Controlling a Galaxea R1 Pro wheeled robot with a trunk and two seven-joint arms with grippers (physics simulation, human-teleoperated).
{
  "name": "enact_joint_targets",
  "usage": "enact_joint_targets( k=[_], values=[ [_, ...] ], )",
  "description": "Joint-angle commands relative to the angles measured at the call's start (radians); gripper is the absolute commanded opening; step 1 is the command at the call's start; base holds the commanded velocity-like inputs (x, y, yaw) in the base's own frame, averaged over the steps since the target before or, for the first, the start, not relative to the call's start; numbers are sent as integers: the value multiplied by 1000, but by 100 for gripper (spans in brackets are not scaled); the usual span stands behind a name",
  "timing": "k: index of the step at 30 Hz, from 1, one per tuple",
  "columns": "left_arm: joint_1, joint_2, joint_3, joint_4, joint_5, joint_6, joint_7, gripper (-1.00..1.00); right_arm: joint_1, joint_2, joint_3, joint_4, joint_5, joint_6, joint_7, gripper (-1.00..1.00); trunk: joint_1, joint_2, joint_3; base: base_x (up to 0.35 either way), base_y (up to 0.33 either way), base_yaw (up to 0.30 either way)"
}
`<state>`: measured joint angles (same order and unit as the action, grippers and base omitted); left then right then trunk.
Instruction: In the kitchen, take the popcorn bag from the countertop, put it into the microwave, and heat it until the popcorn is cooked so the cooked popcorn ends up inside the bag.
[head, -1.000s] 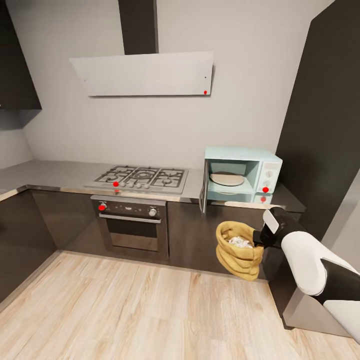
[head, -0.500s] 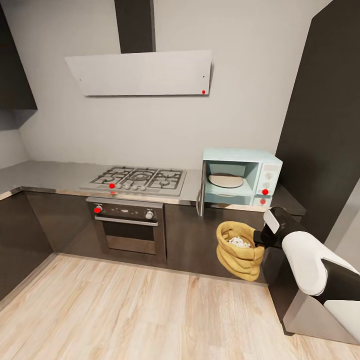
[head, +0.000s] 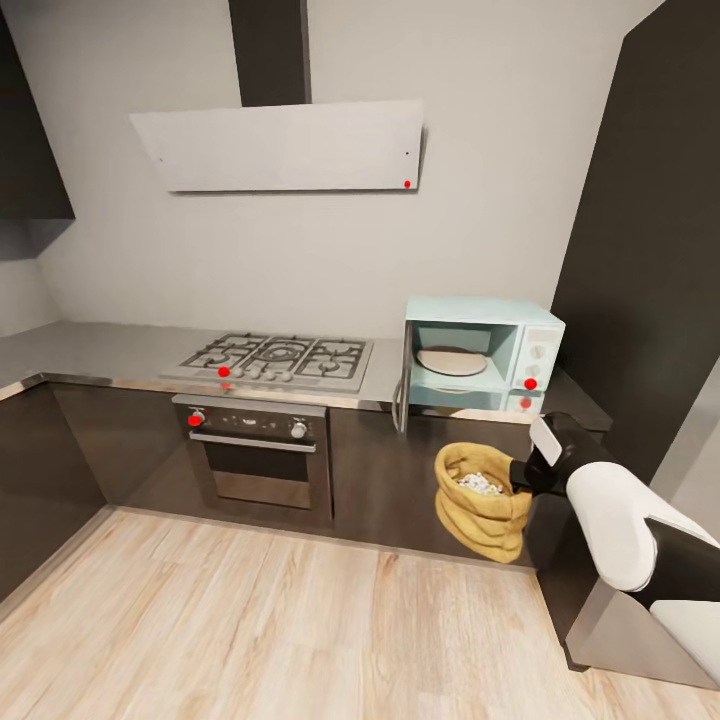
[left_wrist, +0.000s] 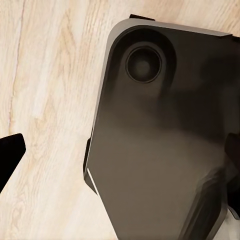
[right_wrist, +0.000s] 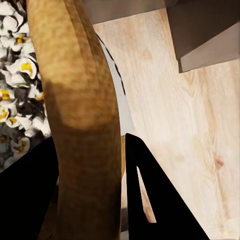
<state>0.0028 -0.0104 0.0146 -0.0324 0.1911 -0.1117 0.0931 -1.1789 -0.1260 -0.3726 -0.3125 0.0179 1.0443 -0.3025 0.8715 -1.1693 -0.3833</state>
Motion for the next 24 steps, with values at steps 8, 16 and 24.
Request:
enact_joint_targets(
  k=[8,16,24],
  values=[
    [0,0,1,-1,5,-2,2,100,-1,-3,-10,-3,1,3,-3,-100,0,-1,-1,0,0,0],
    [0,0,1,-1,5,-2,2,100,-1,-1,-12,-41,0,3,-3,-100,0,-1,-1,0,0,0],
    [0,0,1,-1,5,-2,2,100,-1,-1,-12,-217,0,3,-16,-100,0,-1,-1,0,0,0]
  ],
)
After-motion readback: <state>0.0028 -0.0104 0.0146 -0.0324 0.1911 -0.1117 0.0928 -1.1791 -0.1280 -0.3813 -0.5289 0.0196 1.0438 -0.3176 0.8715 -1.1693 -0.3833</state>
